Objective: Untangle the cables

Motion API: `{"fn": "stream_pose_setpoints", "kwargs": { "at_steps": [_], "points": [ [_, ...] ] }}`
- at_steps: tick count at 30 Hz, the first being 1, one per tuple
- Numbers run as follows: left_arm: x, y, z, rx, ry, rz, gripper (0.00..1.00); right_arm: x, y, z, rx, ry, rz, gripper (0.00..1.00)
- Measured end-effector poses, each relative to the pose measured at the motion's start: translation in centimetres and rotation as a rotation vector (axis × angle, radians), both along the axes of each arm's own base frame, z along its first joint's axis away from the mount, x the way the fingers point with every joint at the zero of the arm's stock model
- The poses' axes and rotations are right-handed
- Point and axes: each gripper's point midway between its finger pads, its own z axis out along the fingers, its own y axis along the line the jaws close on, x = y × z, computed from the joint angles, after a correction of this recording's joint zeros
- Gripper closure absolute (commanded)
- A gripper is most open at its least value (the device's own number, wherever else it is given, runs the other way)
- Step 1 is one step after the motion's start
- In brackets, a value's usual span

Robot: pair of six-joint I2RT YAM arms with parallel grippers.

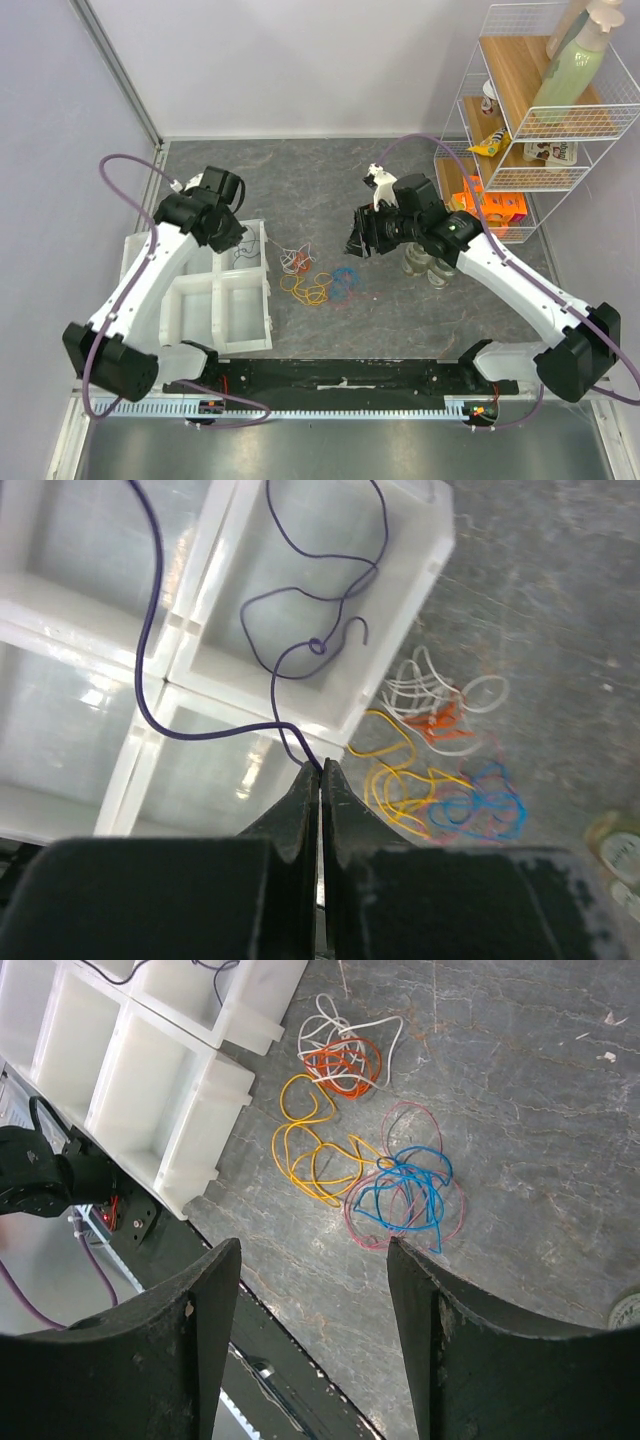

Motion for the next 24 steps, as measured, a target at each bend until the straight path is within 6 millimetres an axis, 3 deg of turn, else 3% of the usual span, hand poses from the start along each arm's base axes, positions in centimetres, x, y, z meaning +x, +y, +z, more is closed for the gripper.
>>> {"fn": "stream_pose_setpoints", "kwargs": {
  "at_steps": [10, 19, 24],
  "points": [
    [2.6, 1.6, -4.1, 0.144, 0.180, -0.029, 0.98, -0.4, -1.4, 1.5, -0.003, -0.058, -0.041, 0.32],
    [5.4, -1.0, -8.0, 0.105, 0.232, -0.219, 0.98, -0.6, -2.0, 1.0, -0.029, -0.046, -0.057, 0.32],
    [5.3, -2.0, -9.9, 0.053, 0.264, -0.318, 0.98, -0.6, -2.2, 0.8, -0.041, -0.040, -0.063, 0.32]
  ]
}}
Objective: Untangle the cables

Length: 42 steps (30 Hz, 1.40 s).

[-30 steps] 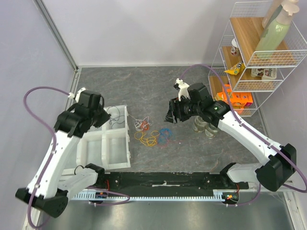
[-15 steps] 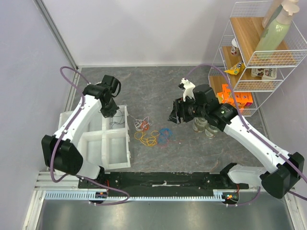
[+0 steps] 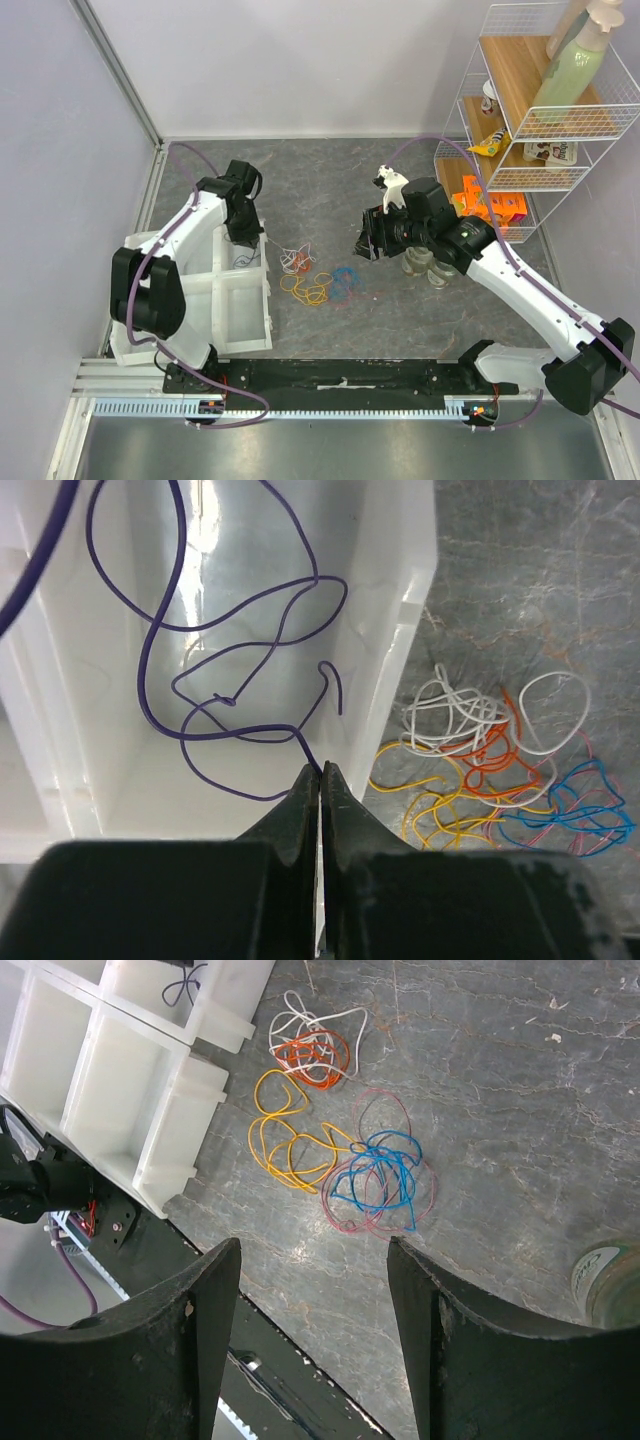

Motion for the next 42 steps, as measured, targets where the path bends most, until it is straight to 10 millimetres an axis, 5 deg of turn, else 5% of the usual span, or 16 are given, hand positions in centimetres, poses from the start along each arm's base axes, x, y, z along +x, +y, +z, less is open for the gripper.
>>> {"fn": "stream_pose_setpoints", "kwargs": {
  "at_steps": [5, 10, 17, 25, 30, 33, 36, 39, 42],
  "points": [
    [-1.5, 0.0, -2.2, -0.080, 0.067, -0.015, 0.94, 0.0, -0.1, -0.1, -0.004, 0.001, -0.003, 0.32],
    [-2.3, -0.1, -2.6, -0.148, 0.085, -0.020, 0.69, 0.0, -0.1, -0.1, -0.004, 0.002, -0.002, 0.32],
    [-1.9, -0.6, 0.6, -0.199, -0.030, -0.041, 0.25, 0.0, 0.0, -0.3, -0.007, 0.007, 0.004, 0.32],
    [-2.1, -2.1, 6.3, -0.320, -0.212, -0.068, 0.21, 0.2, 0.3, -1.1, -0.020, 0.017, 0.018, 0.32],
    [-2.0, -5.8, 10.2, -0.480, -0.340, -0.148, 0.29, 0.8, 1.5, -4.8, -0.064, 0.112, 0.053, 0.32],
    [-3.3, -10.3, 9.4, -0.530, -0.299, -0.282, 0.34, 0.4, 2.4, -8.2, -0.111, 0.193, 0.082, 0.32],
    [-4.7, -14.2, 6.5, -0.526, -0.202, -0.393, 0.44, -0.8, 3.5, -10.7, -0.154, 0.245, 0.126, 0.32],
    [-5.1, -15.0, 3.7, -0.491, -0.126, -0.428, 0.45, -1.8, 4.2, -12.6, -0.197, 0.269, 0.151, 0.33],
    [-4.8, -14.8, 2.2, -0.462, -0.092, -0.452, 0.32, -2.6, 3.8, -14.6, -0.248, 0.292, 0.134, 0.33]
  ]
}}
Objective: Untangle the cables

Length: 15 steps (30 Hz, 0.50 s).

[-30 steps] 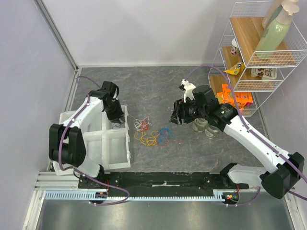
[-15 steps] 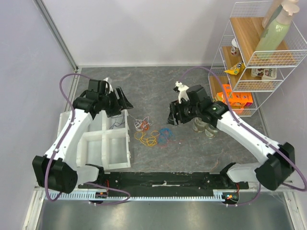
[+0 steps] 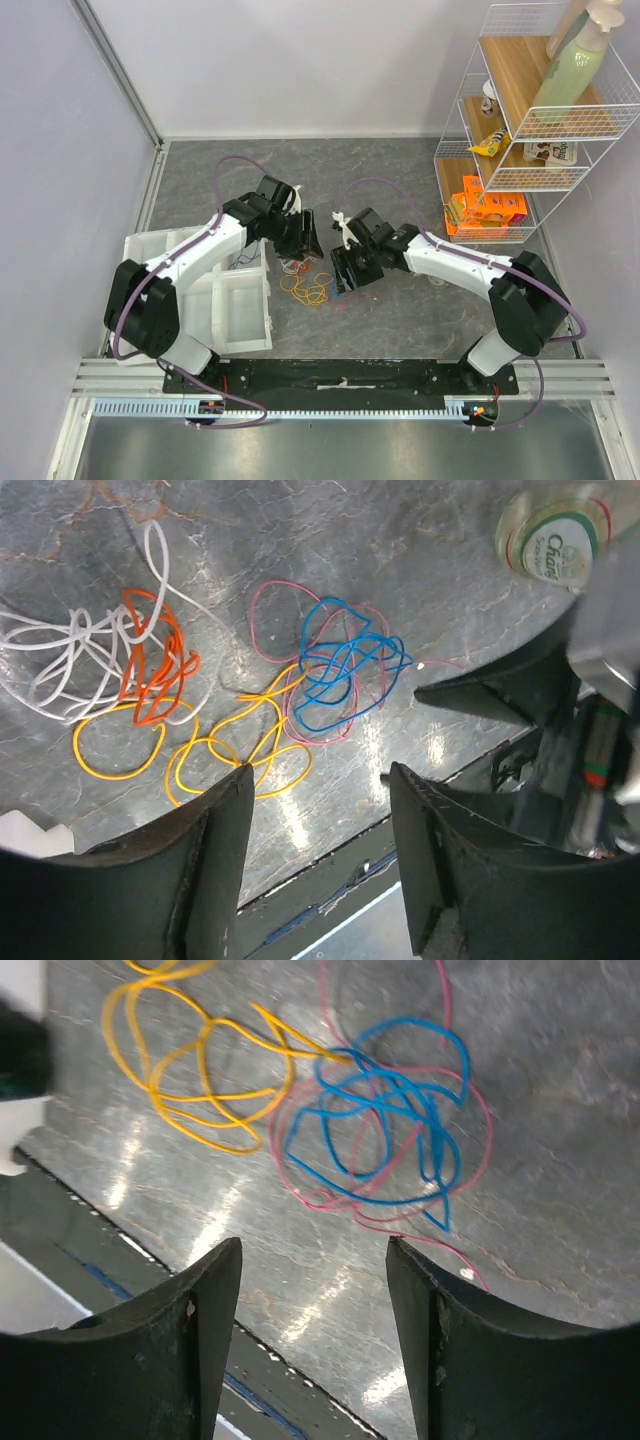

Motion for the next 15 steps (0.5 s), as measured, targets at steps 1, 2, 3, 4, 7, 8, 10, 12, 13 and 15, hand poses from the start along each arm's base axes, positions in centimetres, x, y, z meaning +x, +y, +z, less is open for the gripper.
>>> {"fn": "stream_pose_setpoints", "kwargs": {
  "at_steps": [1, 2, 3, 4, 7, 8, 10, 12, 13, 15],
  "points": [
    [0.0, 0.0, -0.1, 0.002, -0.001, -0.011, 0.29, -0.2, -0.3, -0.5, -0.015, 0.006, -0.011, 0.33],
    [-0.1, 0.0, -0.1, 0.000, -0.003, -0.024, 0.28, -0.3, -0.7, -1.0, -0.030, 0.010, -0.026, 0.33],
    [-0.3, -0.2, 0.0, -0.008, -0.006, -0.042, 0.28, -0.5, -1.2, -1.6, -0.047, 0.019, -0.044, 0.34],
    [-0.6, -0.5, 0.0, -0.015, -0.012, -0.063, 0.28, -0.7, -1.6, -2.2, -0.059, 0.031, -0.061, 0.34],
    [-2.3, -0.9, -0.6, -0.028, 0.001, -0.120, 0.30, -1.5, -2.6, -3.4, -0.088, 0.063, -0.105, 0.34],
    [-3.2, -0.9, -1.2, -0.028, 0.016, -0.141, 0.30, -1.8, -2.8, -3.6, -0.092, 0.074, -0.120, 0.34],
    [-4.9, -0.7, -2.4, -0.021, 0.051, -0.178, 0.30, -1.8, -2.8, -3.6, -0.085, 0.081, -0.148, 0.34],
    [-6.4, -0.5, -3.7, -0.006, 0.078, -0.214, 0.30, -1.2, -2.3, -3.4, -0.066, 0.060, -0.178, 0.33],
    [-7.0, -0.3, -4.3, 0.004, 0.089, -0.228, 0.30, -0.9, -2.1, -3.3, -0.059, 0.051, -0.192, 0.33],
    [-7.8, 0.1, -5.1, 0.020, 0.104, -0.247, 0.29, -0.2, -1.8, -3.1, -0.044, 0.035, -0.226, 0.33]
  ]
}}
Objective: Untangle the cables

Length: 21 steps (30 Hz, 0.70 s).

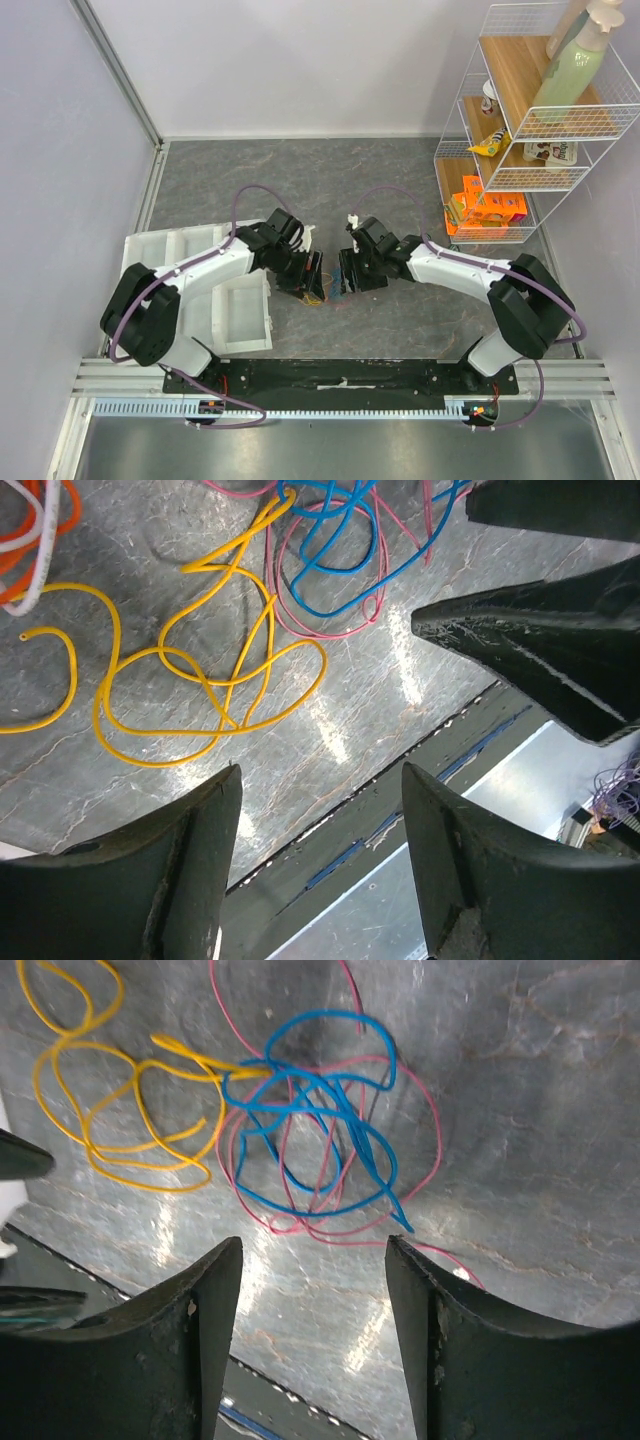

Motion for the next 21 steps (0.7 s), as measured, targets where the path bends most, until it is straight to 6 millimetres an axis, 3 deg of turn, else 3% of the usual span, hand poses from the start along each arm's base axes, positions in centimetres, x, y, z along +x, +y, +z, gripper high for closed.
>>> {"fn": "stream_pose_setpoints", "kwargs": {
  "at_steps": [3, 10, 12, 14, 16, 21],
  "points": [
    [-0.1, 0.0, -0.5, 0.006, -0.001, -0.013, 0.30, 0.8, 0.6, 0.3, 0.032, -0.030, -0.030, 0.33],
    [0.7, -0.7, -3.0, 0.028, 0.023, -0.008, 0.54, 1.5, 0.3, -0.5, -0.015, -0.058, -0.007, 0.54],
    [0.6, -0.8, -4.1, 0.049, 0.053, 0.002, 0.65, 1.8, -0.2, -1.0, -0.051, -0.074, 0.018, 0.65],
    [0.5, -0.7, -4.9, 0.075, 0.071, 0.019, 0.85, 2.0, -0.7, -1.1, -0.080, -0.097, 0.044, 0.84],
    [0.5, -0.5, -5.1, 0.095, 0.080, 0.035, 0.98, 2.3, -1.4, -1.2, -0.111, -0.117, 0.068, 0.99],
    [1.6, -0.6, -3.1, 0.104, 0.042, 0.095, 0.98, 3.2, -3.6, -1.1, -0.184, -0.148, 0.070, 1.00]
  ]
}}
